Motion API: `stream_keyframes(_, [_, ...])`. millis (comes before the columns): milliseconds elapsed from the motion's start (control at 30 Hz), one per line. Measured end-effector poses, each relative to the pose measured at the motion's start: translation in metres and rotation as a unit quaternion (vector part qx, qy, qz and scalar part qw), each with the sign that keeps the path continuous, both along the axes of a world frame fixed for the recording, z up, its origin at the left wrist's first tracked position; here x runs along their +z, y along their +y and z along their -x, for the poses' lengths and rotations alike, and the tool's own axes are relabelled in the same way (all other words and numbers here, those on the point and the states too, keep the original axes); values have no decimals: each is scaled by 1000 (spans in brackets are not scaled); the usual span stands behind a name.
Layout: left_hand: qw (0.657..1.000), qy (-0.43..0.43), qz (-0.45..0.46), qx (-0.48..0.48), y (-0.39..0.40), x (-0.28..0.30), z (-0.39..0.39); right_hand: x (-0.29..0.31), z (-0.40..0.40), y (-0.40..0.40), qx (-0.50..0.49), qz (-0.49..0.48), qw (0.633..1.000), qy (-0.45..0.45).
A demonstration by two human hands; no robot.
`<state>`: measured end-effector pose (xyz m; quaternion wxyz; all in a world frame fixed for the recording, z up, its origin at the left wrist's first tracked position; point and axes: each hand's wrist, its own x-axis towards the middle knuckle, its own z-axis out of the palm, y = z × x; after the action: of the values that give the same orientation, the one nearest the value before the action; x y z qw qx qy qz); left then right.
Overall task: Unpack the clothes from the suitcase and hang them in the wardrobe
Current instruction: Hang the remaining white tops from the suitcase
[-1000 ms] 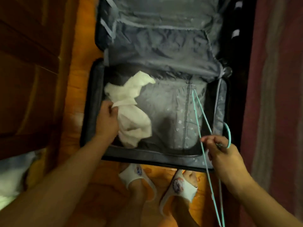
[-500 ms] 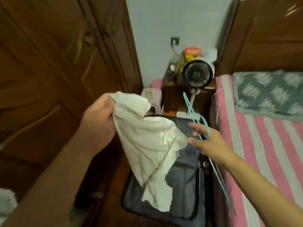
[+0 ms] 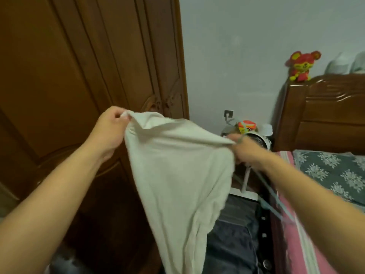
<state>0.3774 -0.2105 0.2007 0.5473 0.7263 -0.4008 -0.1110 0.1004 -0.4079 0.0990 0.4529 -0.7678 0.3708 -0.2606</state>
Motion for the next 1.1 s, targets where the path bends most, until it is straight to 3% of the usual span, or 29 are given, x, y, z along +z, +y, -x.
stream_keyframes(67, [995, -25, -62, 80, 4, -16, -31, 29, 18, -15, -15, 68, 996, 57])
stream_keyframes(200, [988, -31, -139, 64, 2, -40, -56, 58, 10, -21, -13, 129, 985, 114])
stream_keyframes(300, [991, -9, -122, 53, 4, -47, -54, 50, 11, -23, -30, 85, 991, 101])
stream_keyframes(433, [992, 62, -109, -14, 3, -46, -43, 36, 16, -14, -12, 35, 988, 153])
stream_keyframes(500, [993, 111, 31, -17, -11, -6, -38, 51, 8, -5, -33, -14, 995, 93])
stream_keyframes(567, [980, 137, 130, -62, -17, 38, -36, 81, 0, -5, -91, -118, 987, -51])
stream_keyframes(633, [999, 31, 12, -29, -10, 14, -30, 117, -5, -7, -142, -195, 958, -153])
stream_keyframes(667, [998, -19, -65, -11, -1, -33, -15, 132, -6, -9, -160, -214, 945, -190])
stream_keyframes(700, [989, -13, -145, -15, 7, -96, 5, 141, -7, -13, -178, -223, 935, -211])
stream_keyframes(767, [956, 141, -247, -73, 23, -218, 48, 143, -6, -16, -199, -219, 932, -211])
stream_keyframes(833, [921, 260, -265, -119, 33, -299, 75, 134, -4, -21, -218, -207, 935, -190])
stream_keyframes(933, [871, 459, -156, -76, 25, -281, 70, 113, 26, -29, -276, -105, 950, -97])
stream_keyframes(1100, [828, 548, -23, -117, 24, -164, 53, 39, 68, -11, -174, -29, 979, 102])
